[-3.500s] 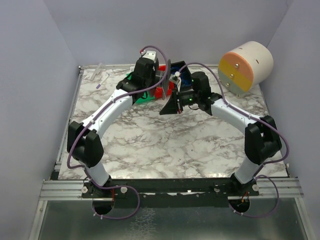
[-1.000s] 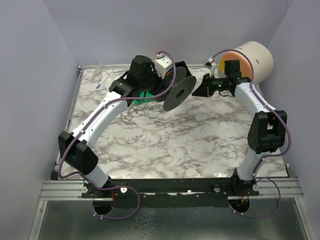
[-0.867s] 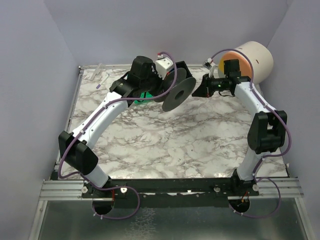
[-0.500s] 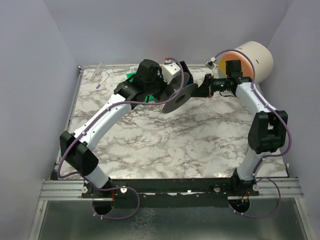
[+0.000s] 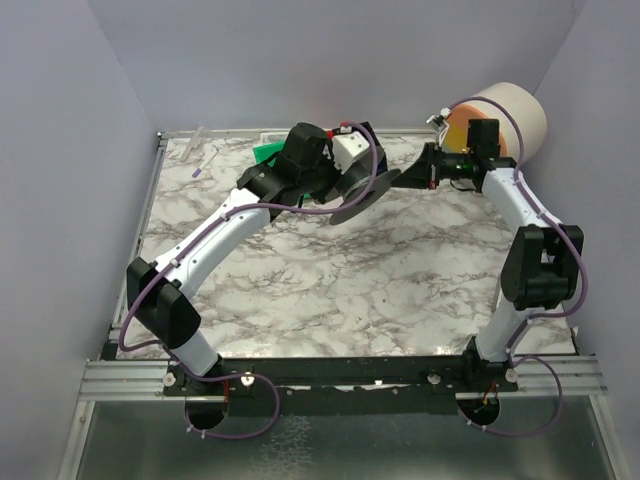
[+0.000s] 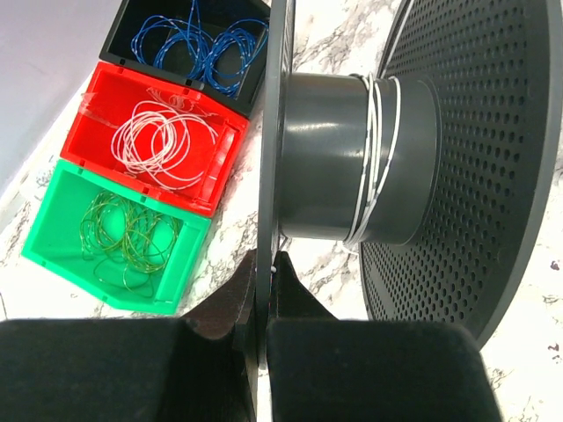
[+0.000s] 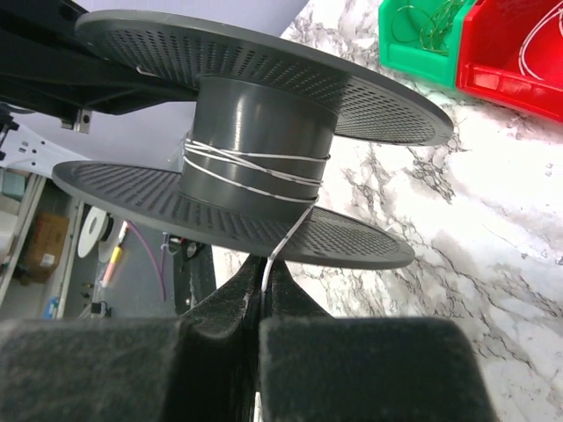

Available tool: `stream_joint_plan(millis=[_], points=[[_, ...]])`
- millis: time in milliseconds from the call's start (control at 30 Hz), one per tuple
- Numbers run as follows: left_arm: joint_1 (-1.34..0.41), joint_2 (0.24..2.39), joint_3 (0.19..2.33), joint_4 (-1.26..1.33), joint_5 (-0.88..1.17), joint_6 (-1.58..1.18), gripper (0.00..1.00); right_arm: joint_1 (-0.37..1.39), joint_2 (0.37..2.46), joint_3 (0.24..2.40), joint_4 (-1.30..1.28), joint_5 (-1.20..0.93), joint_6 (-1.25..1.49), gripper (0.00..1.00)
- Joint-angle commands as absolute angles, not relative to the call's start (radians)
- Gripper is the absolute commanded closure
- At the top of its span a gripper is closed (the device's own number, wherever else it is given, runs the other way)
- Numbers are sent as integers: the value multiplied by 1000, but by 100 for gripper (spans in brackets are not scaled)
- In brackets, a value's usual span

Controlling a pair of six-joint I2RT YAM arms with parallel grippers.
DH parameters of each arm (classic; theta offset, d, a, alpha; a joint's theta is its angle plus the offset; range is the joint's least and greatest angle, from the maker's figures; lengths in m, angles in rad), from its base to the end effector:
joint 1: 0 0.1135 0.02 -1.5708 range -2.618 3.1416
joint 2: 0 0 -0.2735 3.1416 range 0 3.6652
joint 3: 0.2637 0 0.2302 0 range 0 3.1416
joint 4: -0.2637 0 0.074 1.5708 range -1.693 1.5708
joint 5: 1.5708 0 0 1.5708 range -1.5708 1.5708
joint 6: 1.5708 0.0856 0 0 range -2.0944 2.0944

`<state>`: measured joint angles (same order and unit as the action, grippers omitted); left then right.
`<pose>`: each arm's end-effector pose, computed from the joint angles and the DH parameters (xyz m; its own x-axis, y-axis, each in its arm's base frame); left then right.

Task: Wrap the cables
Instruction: Wrap the cable around the cable reel.

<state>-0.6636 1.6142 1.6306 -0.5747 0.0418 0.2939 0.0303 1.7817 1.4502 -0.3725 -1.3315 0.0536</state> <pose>0.3038 -0.2421 0.3659 -0.2131 0.5340 -0.8182 0.7367 0.6379 0.2245 0.3761 0.0946 0.3043 -0.6861 -0.0081 -0.7275 -0.7116 0.2152 0.6688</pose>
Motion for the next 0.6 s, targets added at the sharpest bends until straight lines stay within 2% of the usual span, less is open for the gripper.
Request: stream_joint_plan(millis=[0,333,567], points=[[-658,1621,1665,-580,-1,312,100,-20,1761,1482,-374,-1442,72,100],[-720,1678,1692,-567,-163,296,100,0,1657,1341,65,-1560,442,100],[-740,1745,1731,-543,-299,250,100,52,1617,1324,99,-1571,462,100]])
